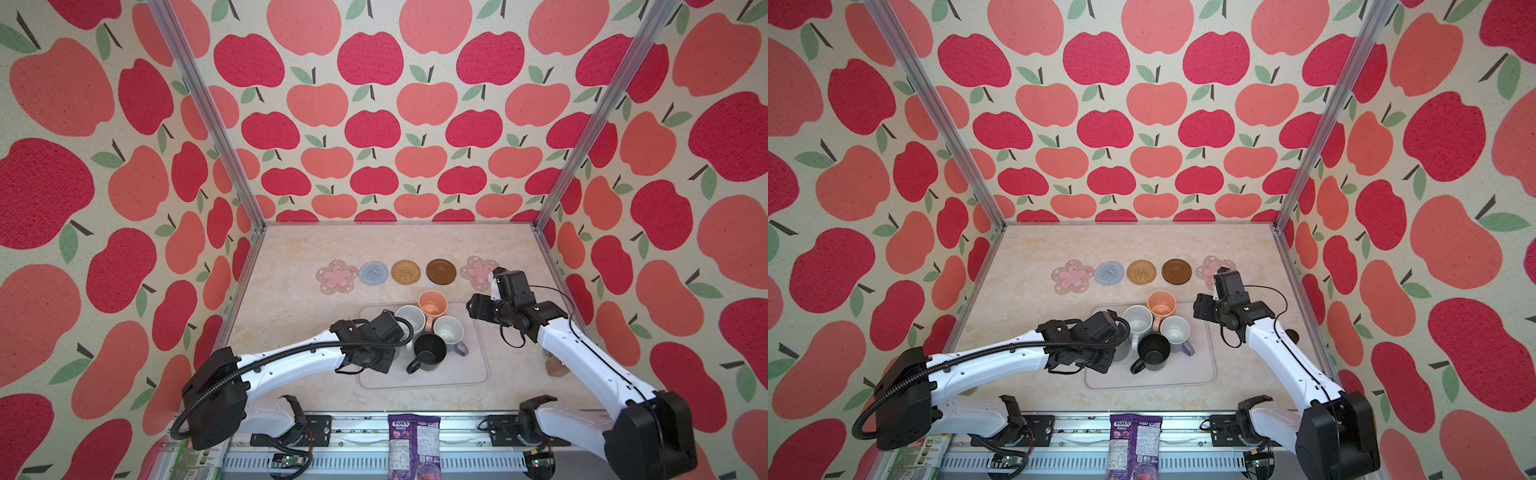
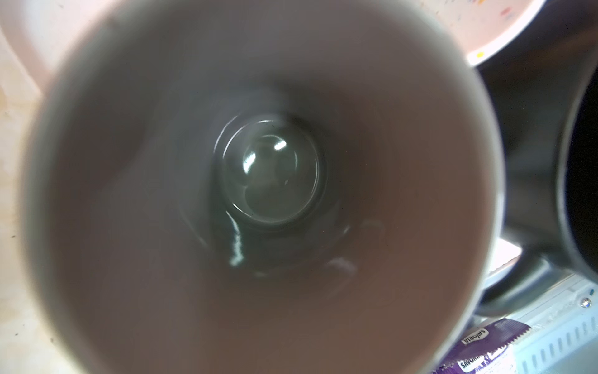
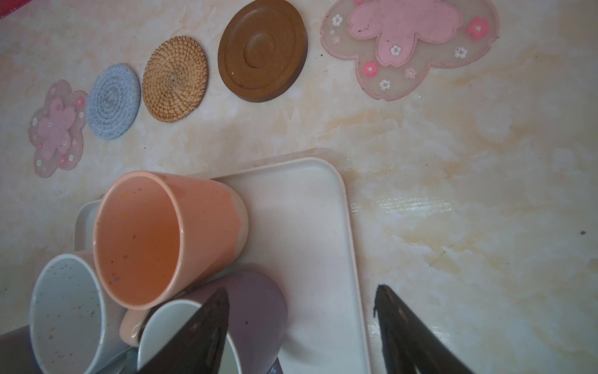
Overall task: Place cups on coasters
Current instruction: Pick up the cup from the tray.
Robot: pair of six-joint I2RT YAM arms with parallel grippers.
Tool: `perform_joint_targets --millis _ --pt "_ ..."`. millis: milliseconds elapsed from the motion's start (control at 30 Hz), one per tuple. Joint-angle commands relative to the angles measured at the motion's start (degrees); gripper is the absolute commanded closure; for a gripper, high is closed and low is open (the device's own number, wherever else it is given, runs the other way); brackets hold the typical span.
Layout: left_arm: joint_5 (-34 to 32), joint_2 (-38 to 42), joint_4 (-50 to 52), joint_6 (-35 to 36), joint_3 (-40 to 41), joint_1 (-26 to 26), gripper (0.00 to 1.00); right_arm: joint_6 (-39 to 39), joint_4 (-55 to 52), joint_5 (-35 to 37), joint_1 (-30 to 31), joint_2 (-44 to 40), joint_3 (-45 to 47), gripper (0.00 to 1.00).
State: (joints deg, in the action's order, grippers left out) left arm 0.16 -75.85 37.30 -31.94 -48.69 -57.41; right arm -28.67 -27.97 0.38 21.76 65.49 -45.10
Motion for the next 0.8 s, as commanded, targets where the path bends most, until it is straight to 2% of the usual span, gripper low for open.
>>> perform_joint_targets --millis 0,233,533,767 --pt "-2.3 0.0 2.2 -0.8 0.2 -0.2 0.92 -1.0 0.6 0.8 0.5 -0.5 0.2 0.26" --pt "-4.8 1.2 4.5 -0.6 -0.8 -0.1 1.00 -1.1 1.0 0.5 0.5 -0.3 0.5 0.26" --pt "-8.7 1.9 7.7 -0.5 -3.0 0.5 1.00 -1.3 1.6 0.3 0.5 -0.3 1.1 0.26" --pt "-8.9 3.3 7.5 -0.3 -3.5 2.7 1.00 -0.7 1.3 0.4 0.5 -0.7 1.4 0.26"
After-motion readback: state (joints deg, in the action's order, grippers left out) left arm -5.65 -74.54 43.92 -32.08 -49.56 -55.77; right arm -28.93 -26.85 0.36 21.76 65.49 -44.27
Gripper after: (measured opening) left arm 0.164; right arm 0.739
